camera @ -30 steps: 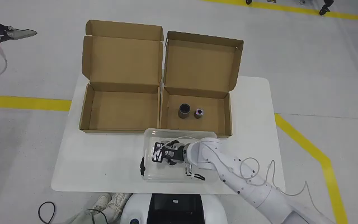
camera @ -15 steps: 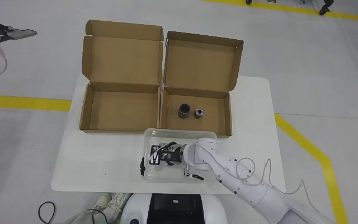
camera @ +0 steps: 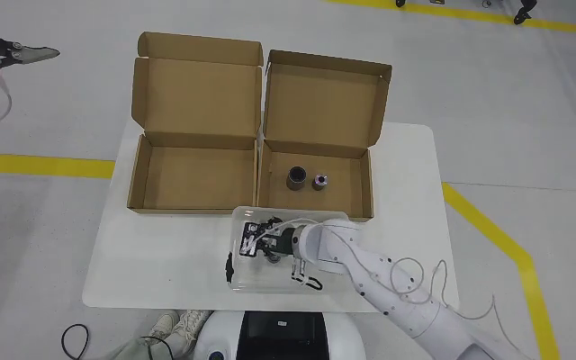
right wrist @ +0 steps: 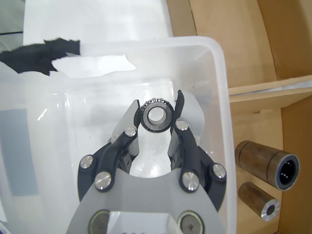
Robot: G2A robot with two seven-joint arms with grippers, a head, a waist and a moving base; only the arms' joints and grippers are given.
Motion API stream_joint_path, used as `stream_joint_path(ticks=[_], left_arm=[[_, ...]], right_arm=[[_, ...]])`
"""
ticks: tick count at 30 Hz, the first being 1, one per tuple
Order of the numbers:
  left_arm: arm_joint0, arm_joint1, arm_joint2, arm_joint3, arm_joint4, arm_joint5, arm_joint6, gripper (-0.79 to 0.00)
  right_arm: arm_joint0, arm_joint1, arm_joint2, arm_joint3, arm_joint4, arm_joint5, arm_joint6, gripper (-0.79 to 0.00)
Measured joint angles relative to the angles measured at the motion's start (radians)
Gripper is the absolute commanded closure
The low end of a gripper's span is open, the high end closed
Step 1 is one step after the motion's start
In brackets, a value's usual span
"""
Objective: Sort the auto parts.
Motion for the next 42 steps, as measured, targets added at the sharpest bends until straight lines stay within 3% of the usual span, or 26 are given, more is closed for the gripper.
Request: stream_joint_path(ticks=[14,30,42], left_arm=[[0.0,0.0,0.0,0.0,0.0,0.0,0.0,-0.785],[0.0,0.0,0.0,0.0,0.0,0.0,0.0,-0.785],[0.0,0.0,0.0,0.0,0.0,0.0,0.0,-0.785]], right_arm=[[-0.03,0.017,0.086,-0.05,0.092,-0.094,-0.239,0.0],[0.079,-0.006,0.147,-0.161,0.198,-0.135,-0.49,0.0],[0.189,-0.029,0.177,-0.164,0.267,-0.142,-0.557,0.0]])
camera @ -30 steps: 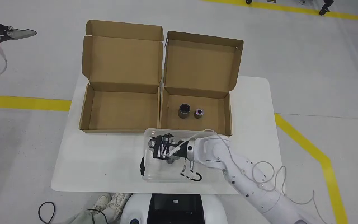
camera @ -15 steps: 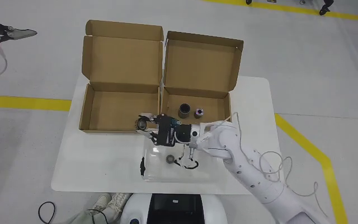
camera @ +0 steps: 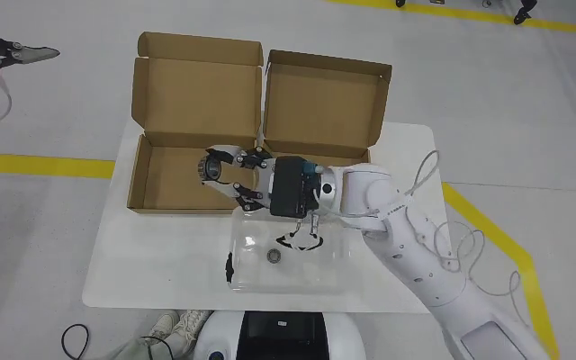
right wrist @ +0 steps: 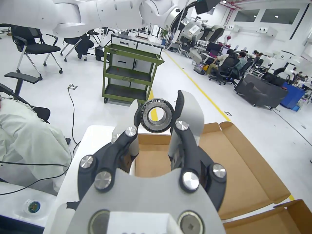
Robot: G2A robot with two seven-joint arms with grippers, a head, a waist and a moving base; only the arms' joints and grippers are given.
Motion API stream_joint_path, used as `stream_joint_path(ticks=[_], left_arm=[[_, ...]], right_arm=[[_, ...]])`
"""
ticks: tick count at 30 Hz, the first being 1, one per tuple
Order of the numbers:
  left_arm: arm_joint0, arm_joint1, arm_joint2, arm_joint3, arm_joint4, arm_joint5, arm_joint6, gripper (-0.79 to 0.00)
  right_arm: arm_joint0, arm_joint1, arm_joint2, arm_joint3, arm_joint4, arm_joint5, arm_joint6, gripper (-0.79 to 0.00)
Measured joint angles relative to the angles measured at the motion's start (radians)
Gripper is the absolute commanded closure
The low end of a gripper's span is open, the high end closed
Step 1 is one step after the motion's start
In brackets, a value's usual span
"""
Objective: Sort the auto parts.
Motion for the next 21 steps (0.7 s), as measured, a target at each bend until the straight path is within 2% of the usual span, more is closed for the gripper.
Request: stream_joint_path(ticks=[9,21], left_arm=[[0.0,0.0,0.0,0.0,0.0,0.0,0.0,-0.785],[0.0,0.0,0.0,0.0,0.0,0.0,0.0,-0.785]], right_arm=[[0.059,-0.017,0.026,-0.022,0.006,0.025,-0.074,0.0],[0.076,-0.028,0.032,-0.024,0.007,0.027,-0.102,0.0]])
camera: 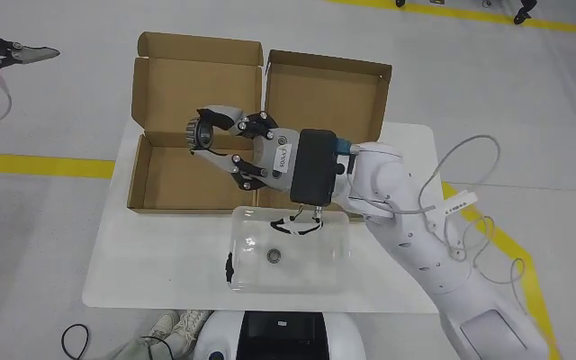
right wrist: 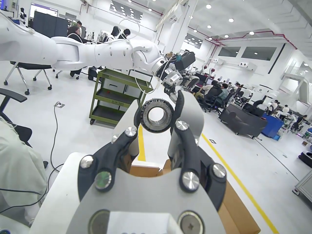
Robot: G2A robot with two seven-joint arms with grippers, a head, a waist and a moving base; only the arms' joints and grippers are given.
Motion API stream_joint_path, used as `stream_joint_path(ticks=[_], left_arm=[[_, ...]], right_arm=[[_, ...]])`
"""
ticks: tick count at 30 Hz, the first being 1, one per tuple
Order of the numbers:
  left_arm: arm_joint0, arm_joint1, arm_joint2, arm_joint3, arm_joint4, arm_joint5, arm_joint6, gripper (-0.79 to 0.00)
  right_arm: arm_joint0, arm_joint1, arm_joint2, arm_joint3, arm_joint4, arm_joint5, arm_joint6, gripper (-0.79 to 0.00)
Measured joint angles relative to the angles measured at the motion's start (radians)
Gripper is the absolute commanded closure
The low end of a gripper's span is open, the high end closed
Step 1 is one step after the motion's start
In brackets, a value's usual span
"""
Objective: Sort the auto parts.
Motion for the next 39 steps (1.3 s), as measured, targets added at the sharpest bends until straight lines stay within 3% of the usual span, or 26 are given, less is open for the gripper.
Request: stream_joint_path(ticks=[31,39], left_arm=[[0.0,0.0,0.0,0.0,0.0,0.0,0.0,-0.785],[0.0,0.0,0.0,0.0,0.0,0.0,0.0,-0.785]], right_arm=[[-0.002,0.0,0.0,-0.001,0.0,0.002,0.002,0.0],[-0.024,-0.001,-0.01,0.043,0.048,0.042,0.188,0.0]])
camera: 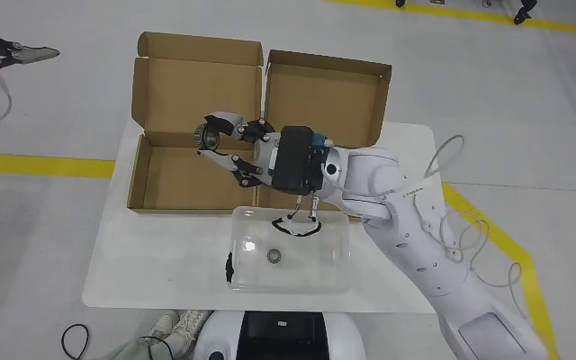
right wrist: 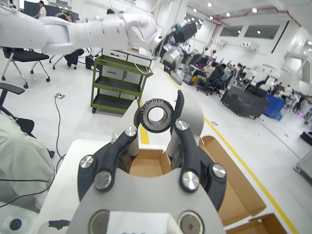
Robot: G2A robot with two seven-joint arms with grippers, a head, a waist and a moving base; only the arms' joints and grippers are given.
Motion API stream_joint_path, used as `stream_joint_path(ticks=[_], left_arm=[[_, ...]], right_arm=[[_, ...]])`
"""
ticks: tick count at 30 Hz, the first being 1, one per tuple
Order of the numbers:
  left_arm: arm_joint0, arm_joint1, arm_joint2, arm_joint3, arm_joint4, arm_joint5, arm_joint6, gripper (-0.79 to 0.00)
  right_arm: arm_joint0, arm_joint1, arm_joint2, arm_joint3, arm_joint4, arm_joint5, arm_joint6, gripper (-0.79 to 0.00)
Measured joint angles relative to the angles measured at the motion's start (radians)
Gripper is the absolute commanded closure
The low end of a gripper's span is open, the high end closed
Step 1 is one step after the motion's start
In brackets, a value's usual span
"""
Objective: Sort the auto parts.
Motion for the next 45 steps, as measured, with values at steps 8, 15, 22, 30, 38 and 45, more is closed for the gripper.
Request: stream_joint_path(ticks=[8,15,22,30,38,45], left_arm=[[0.0,0.0,0.0,0.0,0.0,0.0,0.0,-0.785],[0.0,0.0,0.0,0.0,0.0,0.0,0.0,-0.785],[0.0,0.0,0.0,0.0,0.0,0.0,0.0,-0.785],[0.0,0.0,0.0,0.0,0.0,0.0,0.0,-0.785],[0.0,0.0,0.0,0.0,0.0,0.0,0.0,-0.785],[0.0,0.0,0.0,0.0,0.0,0.0,0.0,-0.785]], right_arm=[[0.031,-0.018,-0.046,0.091,0.085,0.077,0.216,0.0],[0.082,-0.049,-0.124,0.215,0.092,0.17,0.373,0.0],[0.116,-0.077,-0.175,0.315,0.085,0.185,0.384,0.0],[0.163,-0.113,-0.235,0.433,0.077,0.172,0.423,0.0],[0.19,-0.135,-0.256,0.501,0.074,0.164,0.408,0.0],[0.19,-0.135,-0.256,0.5,0.074,0.164,0.409,0.0]])
